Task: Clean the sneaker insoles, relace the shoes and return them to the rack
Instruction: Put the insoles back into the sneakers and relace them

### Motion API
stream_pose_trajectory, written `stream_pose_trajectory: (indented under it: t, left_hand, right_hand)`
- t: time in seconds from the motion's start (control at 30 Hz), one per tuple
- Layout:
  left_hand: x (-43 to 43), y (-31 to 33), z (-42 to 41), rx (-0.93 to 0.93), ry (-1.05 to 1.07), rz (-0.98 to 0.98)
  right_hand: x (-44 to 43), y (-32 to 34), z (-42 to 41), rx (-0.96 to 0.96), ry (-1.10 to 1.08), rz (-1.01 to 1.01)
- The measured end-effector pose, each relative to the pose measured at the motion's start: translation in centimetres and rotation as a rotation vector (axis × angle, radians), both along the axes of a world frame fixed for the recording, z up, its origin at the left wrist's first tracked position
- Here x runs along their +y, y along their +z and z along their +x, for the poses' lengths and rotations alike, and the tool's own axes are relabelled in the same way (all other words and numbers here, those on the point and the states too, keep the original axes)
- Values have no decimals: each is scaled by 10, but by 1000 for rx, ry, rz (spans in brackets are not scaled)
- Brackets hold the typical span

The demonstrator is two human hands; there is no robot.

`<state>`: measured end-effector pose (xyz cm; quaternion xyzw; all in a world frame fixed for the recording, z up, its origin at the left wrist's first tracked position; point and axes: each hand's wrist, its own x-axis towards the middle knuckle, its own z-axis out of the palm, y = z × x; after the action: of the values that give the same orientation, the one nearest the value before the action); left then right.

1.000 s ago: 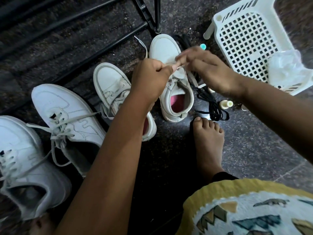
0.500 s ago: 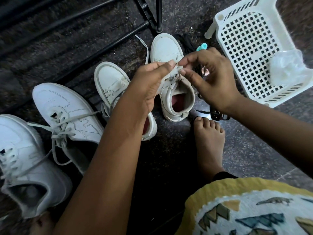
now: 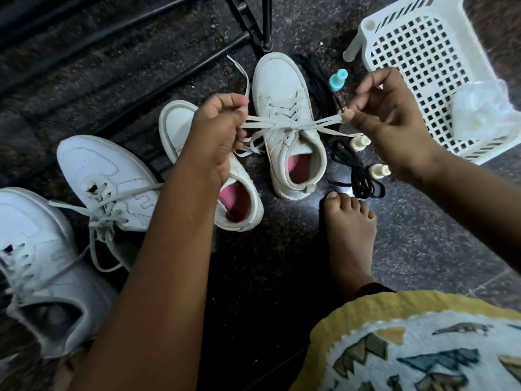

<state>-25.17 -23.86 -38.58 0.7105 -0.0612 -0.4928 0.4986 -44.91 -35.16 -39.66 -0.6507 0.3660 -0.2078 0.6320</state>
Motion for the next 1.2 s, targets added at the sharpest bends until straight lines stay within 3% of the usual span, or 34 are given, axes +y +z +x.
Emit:
stream_pose_trajectory:
  t: [0.17,0.3,0.47,0.73,0.9,1.2]
  left_hand:
    - [-3,1,-5,440,287,-172]
    - [0,-8,-5,409,395,-90]
    - [1,-12,-3,544,627,-67]
    - [-3,-8,-11,515,811,46]
    - [-5,-3,-25,376,881,96]
    - [-1,-3,-28,206,721,80]
  right_hand:
    - [8,5,0,-150,-167,385]
    - [4,2,-4,-95,-273,523]
    - [7,-5,-9,-50,-423,680]
    - [-1,-4,-13,-6,-532,767]
    - [-7,1,-10,59,-504,679]
    - [-4,4,-7,104,-460,554]
